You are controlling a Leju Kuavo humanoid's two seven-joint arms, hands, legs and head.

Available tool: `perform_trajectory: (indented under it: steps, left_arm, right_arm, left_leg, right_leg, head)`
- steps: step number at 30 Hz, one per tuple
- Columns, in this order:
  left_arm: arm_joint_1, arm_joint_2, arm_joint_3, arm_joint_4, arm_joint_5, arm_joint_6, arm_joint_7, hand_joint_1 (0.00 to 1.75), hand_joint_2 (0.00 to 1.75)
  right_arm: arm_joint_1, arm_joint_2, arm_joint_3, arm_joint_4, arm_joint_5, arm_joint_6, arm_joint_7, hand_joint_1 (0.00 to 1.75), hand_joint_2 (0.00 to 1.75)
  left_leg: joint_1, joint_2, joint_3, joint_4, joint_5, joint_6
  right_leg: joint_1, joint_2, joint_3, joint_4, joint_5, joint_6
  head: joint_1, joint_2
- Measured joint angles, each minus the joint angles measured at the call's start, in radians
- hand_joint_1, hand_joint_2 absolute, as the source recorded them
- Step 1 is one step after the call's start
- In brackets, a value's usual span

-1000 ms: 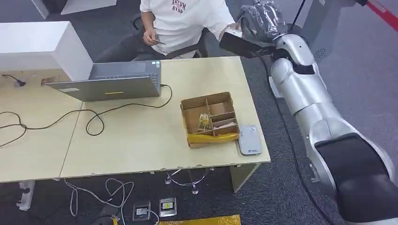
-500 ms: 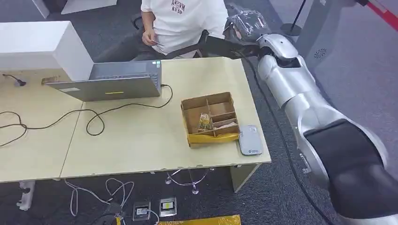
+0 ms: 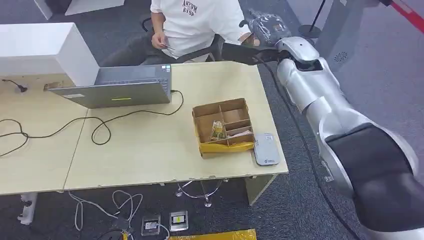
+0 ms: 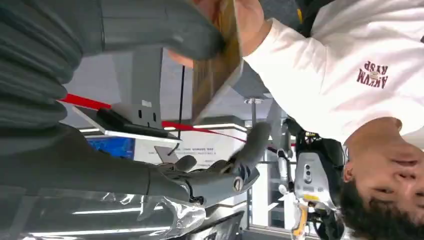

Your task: Pass the card to the sensor for recognition and then transmit it.

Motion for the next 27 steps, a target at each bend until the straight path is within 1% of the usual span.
perform_trajectory:
  steps: [8,14,16,18,20,22,23,27]
  left_arm:
    - [0.008,0.008,0.000,0.000,0.039,-0.002,0.000,0.00,0.00]
    - [0.023,0.008,0.000,0.001,0.056,0.007,0.000,0.00,0.00]
    - [0.023,0.008,0.000,0.001,0.064,0.018,0.000,0.00,0.00]
    - [0.023,0.007,0.000,0.001,0.072,0.030,0.000,0.00,0.00]
    - [0.025,0.005,0.000,0.001,0.089,0.048,-0.001,0.00,0.00]
    - [0.035,0.002,0.002,0.001,0.115,0.070,-0.016,0.00,0.00]
    - [0.043,0.002,0.002,0.001,0.128,0.079,-0.027,0.00,0.00]
    - [0.072,-0.003,0.004,0.002,0.166,0.106,-0.063,0.00,0.00]
  right_arm:
    - [0.000,0.029,0.016,0.024,0.008,-0.020,0.010,0.00,1.75]
    - [-0.001,0.042,0.017,0.037,0.001,-0.054,0.002,0.00,1.75]
    - [-0.004,0.039,0.016,0.040,-0.033,-0.107,-0.008,0.00,1.75]
    - [-0.013,0.025,0.012,0.042,-0.085,-0.165,-0.030,0.00,1.75]
    - [-0.028,0.003,-0.002,0.042,-0.136,-0.249,-0.070,0.00,1.75]
    - [-0.036,-0.035,-0.016,0.040,-0.166,-0.345,-0.105,0.00,1.75]
    - [-0.036,-0.062,-0.028,0.039,-0.179,-0.389,-0.119,0.00,1.75]
    - [-0.028,-0.159,-0.067,0.036,-0.244,-0.531,-0.166,0.00,1.75]
  left_leg:
    - [0.000,0.000,0.000,0.000,0.000,0.000]
    - [0.000,0.000,0.000,0.000,0.000,0.000]
    - [0.000,0.000,0.000,0.001,0.000,0.000]
    - [0.000,0.000,0.000,0.001,0.000,0.000]
    - [0.000,0.000,0.000,0.002,0.000,0.000]
    - [0.000,-0.001,0.000,0.002,0.000,0.000]
    - [0.000,-0.001,0.000,0.002,0.000,0.000]
    - [-0.001,0.000,0.000,0.004,-0.001,0.001]
  right_leg:
    - [0.000,0.000,0.000,0.000,0.000,0.000]
    - [0.000,0.000,0.000,0.000,0.000,0.000]
    - [0.000,0.000,0.000,0.000,0.000,0.000]
    - [0.000,0.000,-0.001,0.000,0.000,0.000]
    - [0.000,-0.001,-0.001,0.000,0.000,0.000]
    - [0.000,-0.002,0.000,-0.001,0.000,0.000]
    - [0.000,-0.002,0.001,-0.001,0.000,0.000]
    - [-0.001,-0.001,0.000,-0.002,0.000,0.000]
  head:
    - [0.000,0.000]
    - [0.000,0.000]
    - [0.000,0.000]
    - [0.000,0.000]
    - [0.000,0.000]
    - [0.000,0.000]
    - [0.000,0.000]
    - [0.000,0.000]
